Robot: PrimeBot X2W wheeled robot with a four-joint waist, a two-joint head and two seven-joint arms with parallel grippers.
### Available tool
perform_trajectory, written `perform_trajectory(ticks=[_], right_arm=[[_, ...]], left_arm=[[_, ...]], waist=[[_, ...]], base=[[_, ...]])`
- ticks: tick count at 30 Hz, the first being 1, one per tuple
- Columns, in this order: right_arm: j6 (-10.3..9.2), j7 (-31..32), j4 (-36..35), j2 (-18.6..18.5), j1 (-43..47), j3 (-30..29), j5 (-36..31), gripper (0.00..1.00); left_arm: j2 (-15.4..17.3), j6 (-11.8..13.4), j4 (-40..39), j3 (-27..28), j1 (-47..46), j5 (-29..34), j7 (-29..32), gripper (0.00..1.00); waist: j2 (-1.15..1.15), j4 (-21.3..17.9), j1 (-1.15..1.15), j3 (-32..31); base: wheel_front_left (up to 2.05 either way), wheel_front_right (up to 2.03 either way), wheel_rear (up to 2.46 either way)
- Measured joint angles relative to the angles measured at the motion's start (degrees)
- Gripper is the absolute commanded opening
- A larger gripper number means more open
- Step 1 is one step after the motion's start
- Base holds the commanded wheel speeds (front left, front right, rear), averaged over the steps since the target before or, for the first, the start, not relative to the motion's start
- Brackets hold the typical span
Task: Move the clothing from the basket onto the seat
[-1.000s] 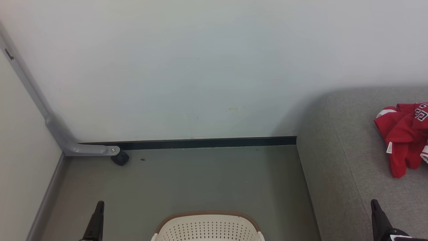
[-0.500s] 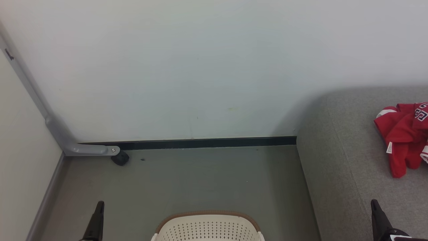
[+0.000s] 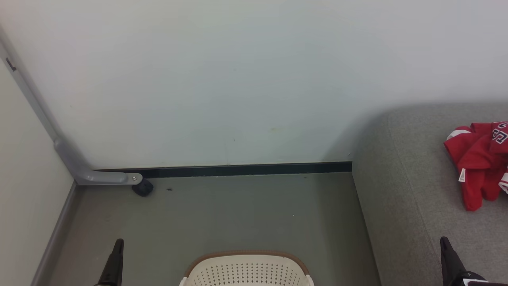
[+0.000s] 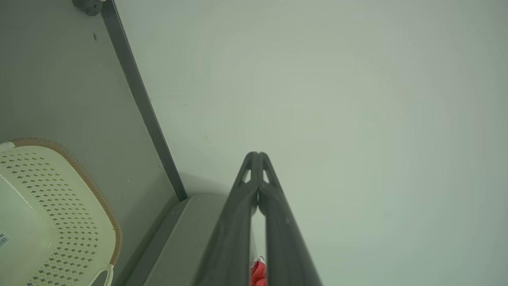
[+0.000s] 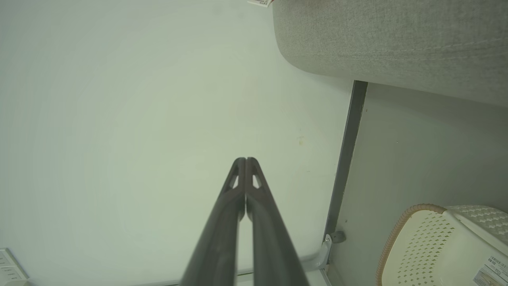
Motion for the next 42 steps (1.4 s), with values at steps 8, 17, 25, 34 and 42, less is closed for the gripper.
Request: perform_trajectory(ticks=[8,17,25,34,42], right_arm=[[0.00,0.00,0.01,0.00,0.00,0.00,0.00,0.00],[0.00,0.00,0.02,0.00,0.00,0.00,0.00,0.00],[0.00,0.00,0.03,0.00,0.00,0.00,0.00,0.00],[0.00,0.00,0.03,0.00,0.00,0.00,0.01,0.00],[0.00,0.00,0.04,0.00,0.00,0.00,0.08,0.00]], left_arm=[[0.00,0.00,0.01,0.00,0.00,0.00,0.00,0.00],[0.00,0.00,0.03,0.01,0.00,0.00,0.00,0.00],[0.00,0.00,0.03,0.01,0.00,0.00,0.00,0.00],[0.00,0.00,0.04,0.01,0.00,0.00,0.00,0.00],[-0.01,0.00,0.04,0.01,0.00,0.00,0.00,0.00]], waist=[[0.00,0.00,0.00,0.00],[0.00,0.00,0.00,0.00],[0.00,0.00,0.00,0.00],[0.00,0.00,0.00,0.00],[0.00,0.00,0.00,0.00]], base=[[0.00,0.00,0.00],[0.00,0.00,0.00],[0.00,0.00,0.00],[0.00,0.00,0.00],[0.00,0.00,0.00]])
